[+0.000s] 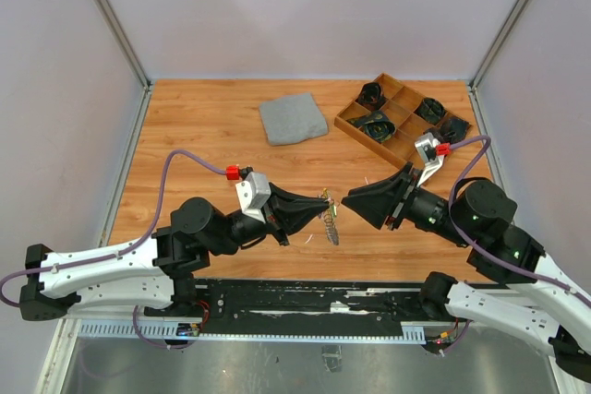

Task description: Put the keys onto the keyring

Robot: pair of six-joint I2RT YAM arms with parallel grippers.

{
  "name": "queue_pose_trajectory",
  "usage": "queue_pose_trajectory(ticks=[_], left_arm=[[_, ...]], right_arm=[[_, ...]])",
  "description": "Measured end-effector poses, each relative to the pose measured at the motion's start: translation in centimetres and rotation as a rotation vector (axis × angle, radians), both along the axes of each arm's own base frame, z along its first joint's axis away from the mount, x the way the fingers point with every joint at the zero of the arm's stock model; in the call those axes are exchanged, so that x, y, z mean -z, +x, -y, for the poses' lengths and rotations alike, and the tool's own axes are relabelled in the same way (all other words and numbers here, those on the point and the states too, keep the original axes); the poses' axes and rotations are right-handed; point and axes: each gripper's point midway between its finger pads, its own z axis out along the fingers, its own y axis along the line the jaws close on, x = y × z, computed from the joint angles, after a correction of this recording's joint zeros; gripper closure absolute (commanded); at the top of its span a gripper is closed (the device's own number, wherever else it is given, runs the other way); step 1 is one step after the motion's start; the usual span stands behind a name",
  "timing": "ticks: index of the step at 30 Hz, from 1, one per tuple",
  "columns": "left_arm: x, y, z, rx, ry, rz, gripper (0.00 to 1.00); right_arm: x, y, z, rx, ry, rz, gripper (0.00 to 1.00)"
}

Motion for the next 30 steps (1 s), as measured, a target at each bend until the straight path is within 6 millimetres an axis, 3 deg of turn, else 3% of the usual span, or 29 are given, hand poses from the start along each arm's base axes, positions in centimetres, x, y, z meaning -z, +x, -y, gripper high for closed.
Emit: queue_pose_trajectory(ticks=[12, 24, 30], left_arm=[[-0.4, 0.0, 0.0, 0.0, -0.016, 0.005, 0.99], [-0.8, 0.0, -0.1, 0.0, -0.031, 0.01, 0.99], [-0.8, 0.0, -0.1, 0.0, -0.031, 0.009, 0.99]], right_arm=[[-0.9, -0.4, -0.7, -0.034, 0.064, -0.022, 0.7], [-0.3, -0.8, -1.5, -0.077, 0.048, -0.035, 0.84], [-0.4, -1.0, -1.6, -0.09, 0.056, -0.03, 0.79]])
